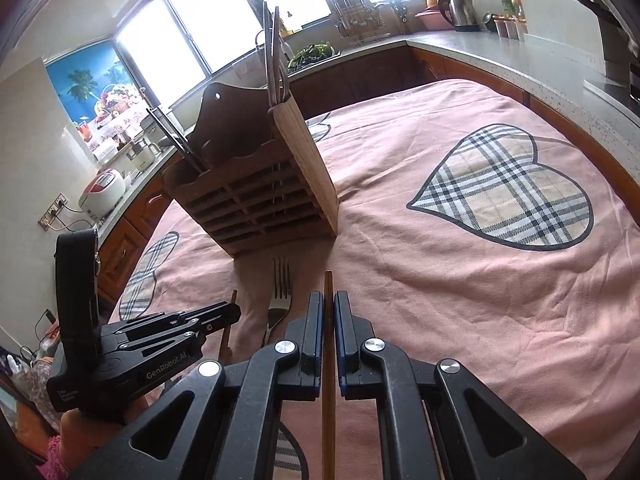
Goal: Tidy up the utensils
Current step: 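Grasp a wooden chopstick with the left gripper while the right grasps another wooden chopstick, then lift both wooden chopsticks and carry them to the holder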
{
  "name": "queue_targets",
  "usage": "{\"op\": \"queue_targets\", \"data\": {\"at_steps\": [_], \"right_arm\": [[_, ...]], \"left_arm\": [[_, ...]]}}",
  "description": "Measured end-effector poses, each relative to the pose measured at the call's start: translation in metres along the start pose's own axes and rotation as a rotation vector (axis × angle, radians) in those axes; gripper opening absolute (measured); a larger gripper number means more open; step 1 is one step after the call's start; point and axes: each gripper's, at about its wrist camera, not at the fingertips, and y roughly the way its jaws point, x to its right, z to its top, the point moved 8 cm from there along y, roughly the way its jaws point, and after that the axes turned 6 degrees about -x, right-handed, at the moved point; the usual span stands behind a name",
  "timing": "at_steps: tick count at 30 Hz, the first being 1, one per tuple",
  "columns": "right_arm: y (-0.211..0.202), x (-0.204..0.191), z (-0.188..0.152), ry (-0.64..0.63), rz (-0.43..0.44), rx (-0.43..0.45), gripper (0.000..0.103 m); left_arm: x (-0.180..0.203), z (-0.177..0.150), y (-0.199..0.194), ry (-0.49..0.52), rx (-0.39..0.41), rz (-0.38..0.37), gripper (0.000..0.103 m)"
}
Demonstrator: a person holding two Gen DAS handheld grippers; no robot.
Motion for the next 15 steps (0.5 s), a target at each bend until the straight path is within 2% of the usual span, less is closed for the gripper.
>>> {"op": "queue_targets", "data": {"at_steps": [5, 15], "right_arm": [[-0.015, -0.016, 0.0, -0.024, 0.022, 0.028, 0.005], [-0.043, -0.045, 0.0, -0.072, 0.047, 0.091, 0.005]], "left_arm": [[-0.002, -0.002, -0.041, -0.026, 0.066, -0.046, 0.007], [-0.007, -0.013, -0.106, -0.046, 0.177, -0.076, 0.007]]}}
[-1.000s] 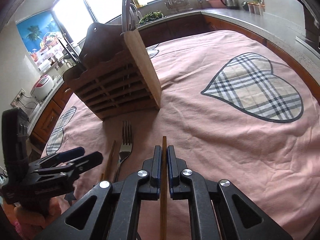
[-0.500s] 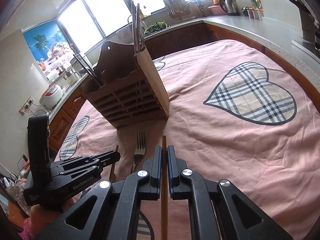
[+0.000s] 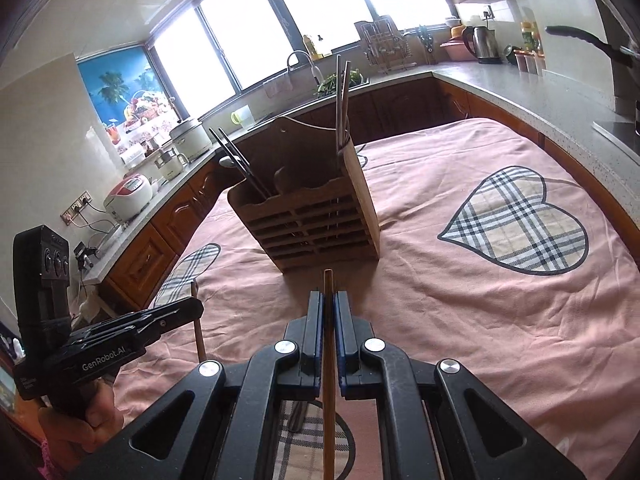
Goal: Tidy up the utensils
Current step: 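Lift both wooden chopsticks and carry them to the holder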
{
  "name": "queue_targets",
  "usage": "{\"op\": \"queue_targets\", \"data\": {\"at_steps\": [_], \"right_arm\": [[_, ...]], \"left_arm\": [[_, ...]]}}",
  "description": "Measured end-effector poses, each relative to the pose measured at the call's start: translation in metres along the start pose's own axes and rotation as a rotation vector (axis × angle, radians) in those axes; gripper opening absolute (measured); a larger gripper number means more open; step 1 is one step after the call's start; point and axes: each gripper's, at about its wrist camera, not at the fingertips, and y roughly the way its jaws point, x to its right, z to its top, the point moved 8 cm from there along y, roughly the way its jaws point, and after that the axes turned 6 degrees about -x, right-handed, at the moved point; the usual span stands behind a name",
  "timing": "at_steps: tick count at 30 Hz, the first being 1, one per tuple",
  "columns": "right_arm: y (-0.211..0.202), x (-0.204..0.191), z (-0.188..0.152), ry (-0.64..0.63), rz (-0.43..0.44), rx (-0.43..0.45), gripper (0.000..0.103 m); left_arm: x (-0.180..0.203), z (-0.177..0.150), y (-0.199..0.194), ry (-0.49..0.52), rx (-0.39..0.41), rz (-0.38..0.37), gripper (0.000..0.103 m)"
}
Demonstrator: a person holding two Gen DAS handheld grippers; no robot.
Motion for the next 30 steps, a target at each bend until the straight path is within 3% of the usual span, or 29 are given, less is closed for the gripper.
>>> {"op": "queue_targets", "data": {"at_steps": [15, 30], "right_arm": [[-0.04, -0.025, 0.011, -0.051, 0.004, 0.098, 0.005], [-0.066, -0.039, 0.031, -0.084, 0.007, 0.183, 0.005]], "left_arm": [[0.005, 0.005, -0.066, -0.014, 0.136, -0.034, 0.005], [-0.005, 0.019, -0.107, -0.031, 0.243, -0.017, 0.005]]}}
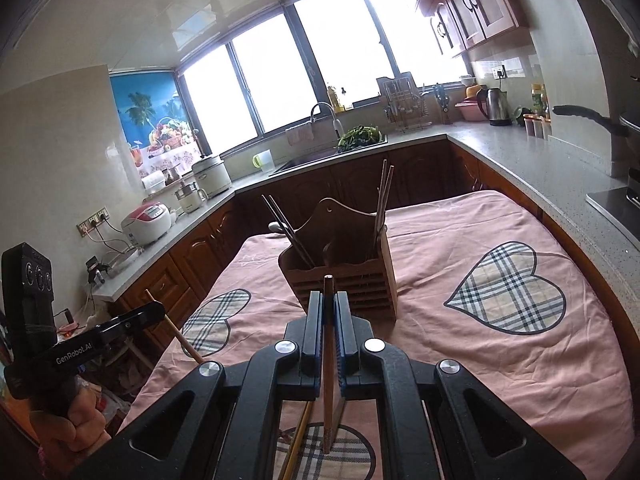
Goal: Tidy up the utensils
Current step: 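Lift both wooden chopsticks and carry them to the holder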
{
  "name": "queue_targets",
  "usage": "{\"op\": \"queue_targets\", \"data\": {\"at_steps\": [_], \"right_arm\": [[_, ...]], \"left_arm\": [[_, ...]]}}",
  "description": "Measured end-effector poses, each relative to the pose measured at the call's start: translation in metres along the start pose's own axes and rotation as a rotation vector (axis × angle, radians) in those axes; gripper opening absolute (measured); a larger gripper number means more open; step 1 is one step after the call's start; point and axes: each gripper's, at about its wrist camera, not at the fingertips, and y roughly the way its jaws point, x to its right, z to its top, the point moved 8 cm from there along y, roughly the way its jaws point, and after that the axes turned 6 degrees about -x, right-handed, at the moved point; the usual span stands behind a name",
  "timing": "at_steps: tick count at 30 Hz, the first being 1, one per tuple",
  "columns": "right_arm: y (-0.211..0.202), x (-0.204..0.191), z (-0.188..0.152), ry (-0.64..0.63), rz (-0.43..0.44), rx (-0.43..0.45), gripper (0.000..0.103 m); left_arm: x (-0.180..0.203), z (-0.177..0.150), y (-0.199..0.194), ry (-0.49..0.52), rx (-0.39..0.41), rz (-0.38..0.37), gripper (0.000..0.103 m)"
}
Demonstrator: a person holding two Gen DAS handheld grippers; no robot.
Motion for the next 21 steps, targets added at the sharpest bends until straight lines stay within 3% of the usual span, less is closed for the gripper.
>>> {"op": "queue_targets", "data": {"at_steps": [21], "right_arm": [[0.002, -0.005, 0.036, -0.022, 0.0, 0.062, 0.005]], "left_arm": [[-0.015, 0.037, -0.01, -0.029, 0.079, 0.013, 0.005]]}}
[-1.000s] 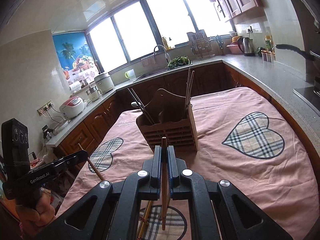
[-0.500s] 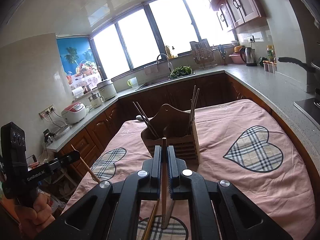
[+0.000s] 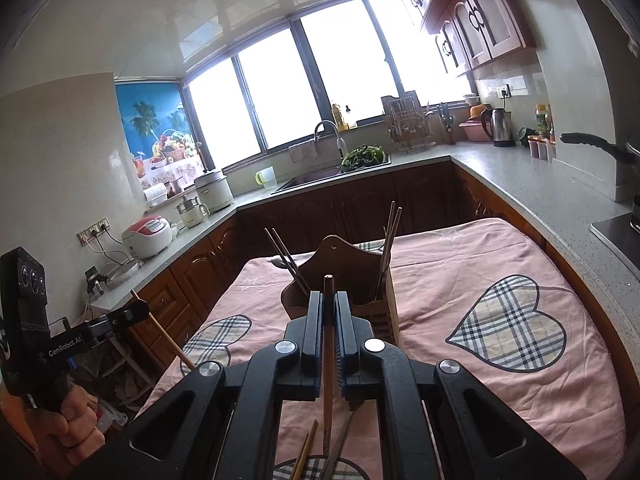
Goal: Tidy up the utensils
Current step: 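Lift both wooden chopsticks and carry them to the holder, then insert both chopsticks into the holder and open both grippers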
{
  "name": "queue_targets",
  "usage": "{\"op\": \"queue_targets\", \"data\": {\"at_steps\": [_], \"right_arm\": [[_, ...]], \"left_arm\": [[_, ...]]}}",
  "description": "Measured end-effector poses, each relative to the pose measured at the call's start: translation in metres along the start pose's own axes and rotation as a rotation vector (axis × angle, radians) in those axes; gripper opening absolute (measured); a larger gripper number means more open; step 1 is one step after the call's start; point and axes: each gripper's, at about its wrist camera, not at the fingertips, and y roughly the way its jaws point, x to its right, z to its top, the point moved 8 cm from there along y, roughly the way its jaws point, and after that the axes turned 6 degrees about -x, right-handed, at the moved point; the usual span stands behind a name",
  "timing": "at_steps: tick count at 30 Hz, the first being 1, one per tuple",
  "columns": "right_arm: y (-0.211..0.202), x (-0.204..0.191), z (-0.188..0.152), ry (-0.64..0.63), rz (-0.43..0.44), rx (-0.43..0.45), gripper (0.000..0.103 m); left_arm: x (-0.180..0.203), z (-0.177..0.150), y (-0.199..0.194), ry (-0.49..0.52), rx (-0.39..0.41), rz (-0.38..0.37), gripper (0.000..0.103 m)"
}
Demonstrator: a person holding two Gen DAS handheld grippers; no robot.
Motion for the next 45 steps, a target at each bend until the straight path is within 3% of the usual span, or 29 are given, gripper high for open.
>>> {"op": "queue_targets", "data": {"at_steps": [11, 32, 38, 45], "right_arm": [[0.01, 0.006, 0.031, 0.011, 0.0, 0.053, 0.005], [0.045, 0.038, 0.127, 0.031, -0.083, 0.258, 0.005], [0.068, 0.039, 0.125, 0.019, -0.104, 0.256, 0.005], [0.098, 0.045, 0.097, 0.02, -0.113, 0.191, 0.005]], "left_arm": [[-0.005, 0.025, 0.016, -0.01, 0.018, -0.005, 0.005], [-0.01, 0.121, 0.058, -0.011, 0.179, 0.027, 0.005], [-0.013, 0.127, 0.083, -0.002, 0.184, 0.051, 0.005], [-0.027, 0.101, 0.123, -0.028, 0.114, 0.08, 0.005]]}}
